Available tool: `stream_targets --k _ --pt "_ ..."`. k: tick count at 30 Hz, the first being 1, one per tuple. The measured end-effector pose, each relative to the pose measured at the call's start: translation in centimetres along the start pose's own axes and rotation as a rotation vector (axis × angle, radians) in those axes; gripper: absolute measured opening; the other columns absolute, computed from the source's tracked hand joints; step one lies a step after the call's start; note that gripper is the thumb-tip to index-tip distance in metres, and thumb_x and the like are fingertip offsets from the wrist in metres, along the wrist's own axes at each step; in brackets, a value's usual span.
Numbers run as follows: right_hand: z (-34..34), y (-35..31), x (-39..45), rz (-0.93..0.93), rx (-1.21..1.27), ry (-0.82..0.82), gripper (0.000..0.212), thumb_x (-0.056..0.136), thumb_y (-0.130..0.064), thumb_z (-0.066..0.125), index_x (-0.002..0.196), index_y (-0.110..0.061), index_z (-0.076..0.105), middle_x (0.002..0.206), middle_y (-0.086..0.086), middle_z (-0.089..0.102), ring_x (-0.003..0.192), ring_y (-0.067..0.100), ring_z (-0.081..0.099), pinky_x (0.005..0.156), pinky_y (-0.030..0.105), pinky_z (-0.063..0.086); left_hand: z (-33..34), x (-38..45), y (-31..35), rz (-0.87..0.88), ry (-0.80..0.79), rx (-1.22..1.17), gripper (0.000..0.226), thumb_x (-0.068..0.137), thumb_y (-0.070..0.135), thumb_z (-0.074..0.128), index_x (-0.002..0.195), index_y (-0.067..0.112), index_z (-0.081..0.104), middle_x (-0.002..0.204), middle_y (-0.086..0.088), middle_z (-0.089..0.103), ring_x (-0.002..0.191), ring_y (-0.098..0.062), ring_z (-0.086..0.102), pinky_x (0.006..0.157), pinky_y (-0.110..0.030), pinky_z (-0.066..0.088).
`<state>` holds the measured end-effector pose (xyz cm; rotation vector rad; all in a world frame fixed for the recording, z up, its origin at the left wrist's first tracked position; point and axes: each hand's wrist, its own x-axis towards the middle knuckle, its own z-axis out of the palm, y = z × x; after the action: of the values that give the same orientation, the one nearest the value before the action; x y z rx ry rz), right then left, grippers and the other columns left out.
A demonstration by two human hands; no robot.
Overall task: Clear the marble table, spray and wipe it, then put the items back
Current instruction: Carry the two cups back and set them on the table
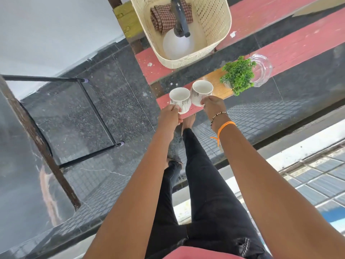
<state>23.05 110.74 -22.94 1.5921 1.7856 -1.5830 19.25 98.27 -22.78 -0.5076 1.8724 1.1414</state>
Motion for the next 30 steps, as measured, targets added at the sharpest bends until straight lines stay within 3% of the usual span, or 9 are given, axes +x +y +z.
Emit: stream_targets --k 3,7,10,14,19,24,30 --pt "0.5 -1.3 -3.1 -0.066 0.032 -0.023 0.038 0.089 -0.012 0.051 0.052 -0.018 0.049 0.053 -0.001 0.041 0.052 0.012 0.035 0.052 0.023 0.027 -2.1 -3.0 0.4 0.04 0.037 -0.068 0.033 0.097 0.013 0.039 0.067 0.018 0.051 0.058 -0.001 0.045 0.041 -0.004 0.046 0.051 -0.016 0.043" --pt "2.2 -3.4 -9.6 -0.212 0.088 -0.088 0.037 0.089 -0.01 0.049 0.052 -0.016 0.049 0.049 0.002 0.043 0.043 0.008 0.038 0.049 0.022 0.029 -6.3 -8.5 0.1 0.171 0.128 -0.199 0.032 0.098 0.014 0.04 0.069 0.018 0.054 0.059 0.001 0.047 0.051 -0.008 0.047 0.047 -0.012 0.043" --pt "3.6 -5.0 -14.6 -0.326 0.108 -0.143 0.038 0.089 -0.01 0.05 0.051 -0.017 0.05 0.04 -0.007 0.045 0.035 0.001 0.037 0.048 0.02 0.028 -9.7 -12.5 -0.3 0.24 0.202 -0.323 0.032 0.097 0.013 0.042 0.069 0.018 0.056 0.057 0.004 0.047 0.045 -0.001 0.047 0.048 -0.011 0.045" --pt "7.1 -7.1 -21.8 -0.522 0.102 -0.253 0.036 0.089 -0.011 0.051 0.054 -0.019 0.052 0.047 -0.001 0.044 0.036 0.001 0.037 0.047 0.017 0.03 -15.2 -17.6 -1.7 0.356 0.317 -0.491 0.033 0.096 0.014 0.044 0.067 0.02 0.059 0.05 0.012 0.047 0.044 -0.001 0.045 0.05 -0.011 0.043" --pt "12.5 -8.8 -29.7 -0.743 0.039 -0.411 0.037 0.091 -0.013 0.051 0.055 -0.022 0.052 0.047 -0.003 0.045 0.037 0.0 0.04 0.054 0.024 0.034 -22.5 -23.1 -3.8 0.539 0.507 -0.623 0.03 0.096 0.012 0.045 0.068 0.017 0.057 0.044 0.014 0.043 0.044 -0.003 0.04 0.048 -0.01 0.038" --pt "18.0 -9.4 -36.0 -0.84 -0.029 -0.574 0.037 0.092 -0.017 0.05 0.056 -0.022 0.054 0.048 -0.003 0.045 0.047 0.007 0.041 0.056 0.025 0.034 -29.6 -27.3 -6.8 0.621 0.66 -0.699 0.029 0.097 0.015 0.046 0.071 0.016 0.059 0.047 0.013 0.045 0.047 -0.003 0.043 0.053 -0.011 0.043" --pt "24.9 -9.0 -41.7 -0.885 -0.124 -0.728 0.036 0.092 -0.018 0.049 0.057 -0.02 0.053 0.049 -0.001 0.044 0.046 0.007 0.038 0.053 0.022 0.031 -36.8 -30.2 -10.8 0.6 0.883 -0.761 0.028 0.096 0.015 0.048 0.071 0.017 0.06 0.049 0.011 0.045 0.046 -0.001 0.044 0.054 -0.011 0.046"
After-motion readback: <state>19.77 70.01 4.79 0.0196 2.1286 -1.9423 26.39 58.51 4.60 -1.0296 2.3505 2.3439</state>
